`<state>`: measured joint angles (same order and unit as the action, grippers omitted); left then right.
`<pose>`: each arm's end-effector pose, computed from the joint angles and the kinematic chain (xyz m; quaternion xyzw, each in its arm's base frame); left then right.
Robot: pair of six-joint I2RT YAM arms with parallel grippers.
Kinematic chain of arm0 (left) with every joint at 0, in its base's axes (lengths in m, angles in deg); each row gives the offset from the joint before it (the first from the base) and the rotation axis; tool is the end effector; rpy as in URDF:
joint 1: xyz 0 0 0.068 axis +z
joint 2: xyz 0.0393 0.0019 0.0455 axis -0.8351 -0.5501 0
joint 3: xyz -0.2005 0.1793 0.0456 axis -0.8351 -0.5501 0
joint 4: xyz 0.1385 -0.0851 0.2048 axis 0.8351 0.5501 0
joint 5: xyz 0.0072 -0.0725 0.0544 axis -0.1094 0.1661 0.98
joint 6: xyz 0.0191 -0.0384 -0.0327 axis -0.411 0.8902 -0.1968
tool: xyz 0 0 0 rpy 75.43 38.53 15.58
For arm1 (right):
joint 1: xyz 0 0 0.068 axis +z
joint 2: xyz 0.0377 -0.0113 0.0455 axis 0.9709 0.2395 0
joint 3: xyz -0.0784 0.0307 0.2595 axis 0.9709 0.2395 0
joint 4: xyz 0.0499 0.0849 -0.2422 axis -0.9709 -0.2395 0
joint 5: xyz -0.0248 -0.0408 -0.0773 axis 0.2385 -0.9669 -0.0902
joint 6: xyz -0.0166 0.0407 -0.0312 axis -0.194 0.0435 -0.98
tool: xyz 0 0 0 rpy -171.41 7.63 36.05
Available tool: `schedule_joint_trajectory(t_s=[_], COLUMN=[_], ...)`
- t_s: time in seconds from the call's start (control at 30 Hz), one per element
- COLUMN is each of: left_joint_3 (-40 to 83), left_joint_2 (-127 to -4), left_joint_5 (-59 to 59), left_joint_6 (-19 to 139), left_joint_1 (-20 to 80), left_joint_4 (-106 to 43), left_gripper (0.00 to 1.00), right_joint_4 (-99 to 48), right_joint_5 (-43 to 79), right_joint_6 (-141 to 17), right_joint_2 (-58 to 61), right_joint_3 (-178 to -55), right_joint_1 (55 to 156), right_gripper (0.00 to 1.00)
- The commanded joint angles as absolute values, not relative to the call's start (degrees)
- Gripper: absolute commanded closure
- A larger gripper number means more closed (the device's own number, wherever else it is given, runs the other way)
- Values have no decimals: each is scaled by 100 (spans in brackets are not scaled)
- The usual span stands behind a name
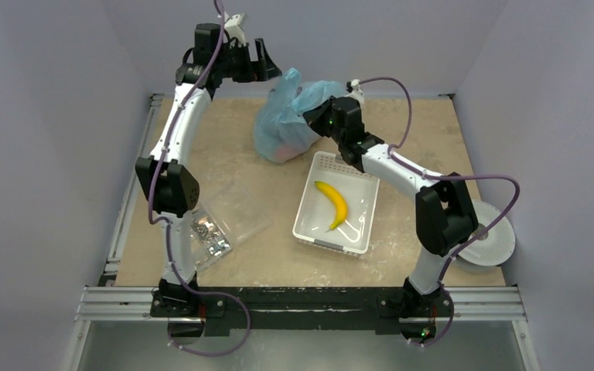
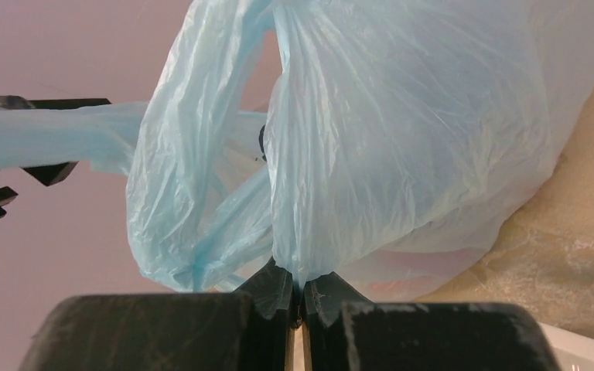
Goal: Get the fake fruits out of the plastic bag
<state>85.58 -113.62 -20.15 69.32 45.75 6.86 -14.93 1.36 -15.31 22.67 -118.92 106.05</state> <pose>0.4769 -0.1089 0.4031 0.0672 0.8185 -0.3423 0.4564 0.3751 0.2094 0.3019 0.2075 0.7584 0.3636 0.4995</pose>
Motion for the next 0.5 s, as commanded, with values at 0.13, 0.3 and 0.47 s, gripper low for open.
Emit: schedule_joint_trajectory(t_s=[0.13, 0.3, 0.47], left_joint_3=[7322, 5492, 3675], left_joint_2=[-10526, -9042, -7643], left_joint_5=[-2660, -1167, 404], left_joint_6=[7055, 6954, 6646], left_joint_1=[4202, 3880, 3165], left_joint_4=[-529, -741, -2105], left_gripper=[0, 2, 0], right_joint_4=[-777, -469, -423], right_joint_5=[618, 787, 705], right_joint_6=[-1658, -1884, -2012], right_joint_2=[1890, 1853, 1755], right_joint_3=[-11284, -10916, -10798], right_joint_1=[10442, 10435, 10435], right_gripper=[100, 100, 100])
